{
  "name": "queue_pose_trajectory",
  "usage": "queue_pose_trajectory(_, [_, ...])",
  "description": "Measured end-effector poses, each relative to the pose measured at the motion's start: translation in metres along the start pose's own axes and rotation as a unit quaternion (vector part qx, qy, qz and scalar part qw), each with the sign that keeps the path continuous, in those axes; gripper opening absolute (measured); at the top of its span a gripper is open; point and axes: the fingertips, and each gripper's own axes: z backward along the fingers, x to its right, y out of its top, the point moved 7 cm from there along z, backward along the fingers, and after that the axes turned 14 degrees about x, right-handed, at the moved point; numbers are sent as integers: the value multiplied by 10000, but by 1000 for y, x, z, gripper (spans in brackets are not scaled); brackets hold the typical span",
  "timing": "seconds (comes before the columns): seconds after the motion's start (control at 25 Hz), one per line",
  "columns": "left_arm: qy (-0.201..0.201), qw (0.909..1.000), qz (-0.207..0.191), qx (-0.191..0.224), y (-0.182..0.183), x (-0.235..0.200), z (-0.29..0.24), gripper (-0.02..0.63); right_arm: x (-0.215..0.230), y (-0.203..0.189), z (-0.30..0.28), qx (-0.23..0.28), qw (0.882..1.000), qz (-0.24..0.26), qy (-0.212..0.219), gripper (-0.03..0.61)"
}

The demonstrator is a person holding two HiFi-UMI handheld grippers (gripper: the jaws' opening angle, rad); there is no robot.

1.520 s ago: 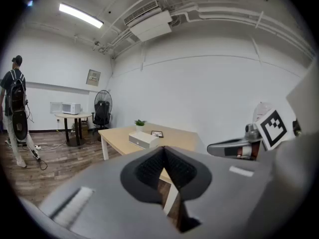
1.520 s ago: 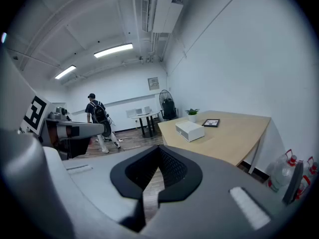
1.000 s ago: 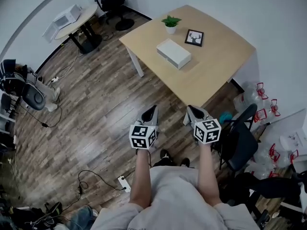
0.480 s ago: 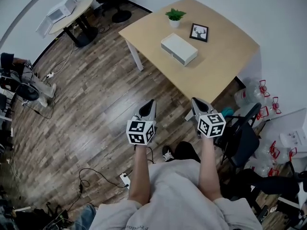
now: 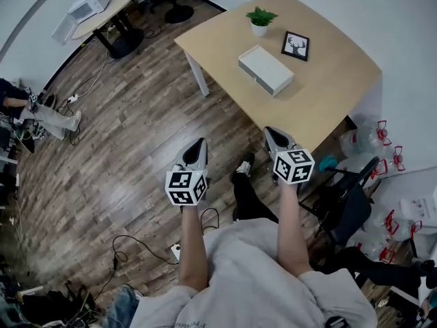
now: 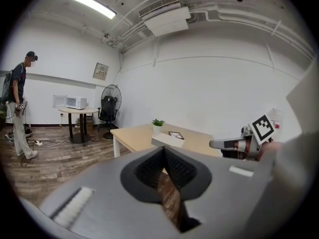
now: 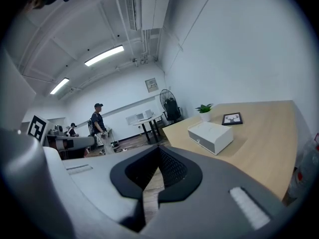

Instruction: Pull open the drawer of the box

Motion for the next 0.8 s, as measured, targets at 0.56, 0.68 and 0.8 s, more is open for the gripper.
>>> queue_pose_trajectory(0.56, [-447,9985,-113,-299,15,-54,-163,54,67,24,-147,-201,9992,215,-259,2])
queue_pose_trajectory(0.68, [-661,9970,-157,-368,18,-55,-207,54,95,32,-168,-213,9985,225,-447,2])
queue_pose_trajectory(0.8, [-906,9947,-194,-447,20,-54,-249,54,119,37,-185,-297,9971,272,-649,2])
